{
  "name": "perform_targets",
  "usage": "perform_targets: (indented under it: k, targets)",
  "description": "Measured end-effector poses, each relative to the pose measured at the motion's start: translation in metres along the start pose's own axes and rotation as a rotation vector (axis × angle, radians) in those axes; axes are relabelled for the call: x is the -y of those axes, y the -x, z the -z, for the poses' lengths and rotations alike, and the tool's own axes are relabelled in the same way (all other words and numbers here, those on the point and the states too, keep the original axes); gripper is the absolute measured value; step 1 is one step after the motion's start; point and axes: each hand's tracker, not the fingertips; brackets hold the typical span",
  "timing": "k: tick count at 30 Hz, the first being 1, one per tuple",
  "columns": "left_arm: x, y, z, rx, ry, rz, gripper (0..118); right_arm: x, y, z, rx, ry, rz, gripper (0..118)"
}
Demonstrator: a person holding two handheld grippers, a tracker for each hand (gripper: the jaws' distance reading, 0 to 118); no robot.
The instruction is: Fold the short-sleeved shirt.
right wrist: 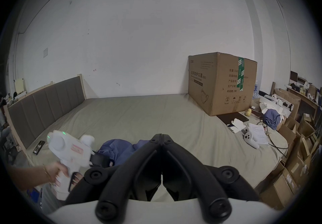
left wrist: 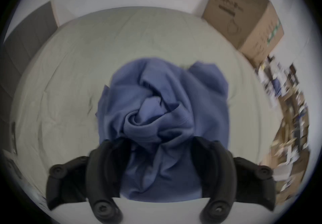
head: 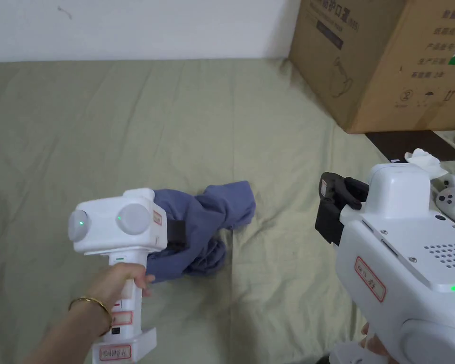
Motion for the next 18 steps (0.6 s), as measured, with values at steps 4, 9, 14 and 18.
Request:
perform_targets:
  k: [4,9,14,18]
  targets:
    - [-0.028,0.031,-0.069,0.035,-0.297,-0.068,109,-0.008,0.010,0.007,-0.022,-0.025,-0.018,0]
    - [-0.012,0.028,-0.169,-0.169,-0.649,0.048,112,-0.021,0.027,0.011,-0.063,-0.084,-0.038,0]
    - [0.034,0.040,-0.209,-0.328,-0.818,0.108,113,-0.027,0.042,0.011,-0.098,-0.124,-0.031,0]
    - [0.069,0.052,-0.213,-0.349,-0.830,0.073,113,-0.024,0.052,0.007,-0.116,-0.138,-0.054,0]
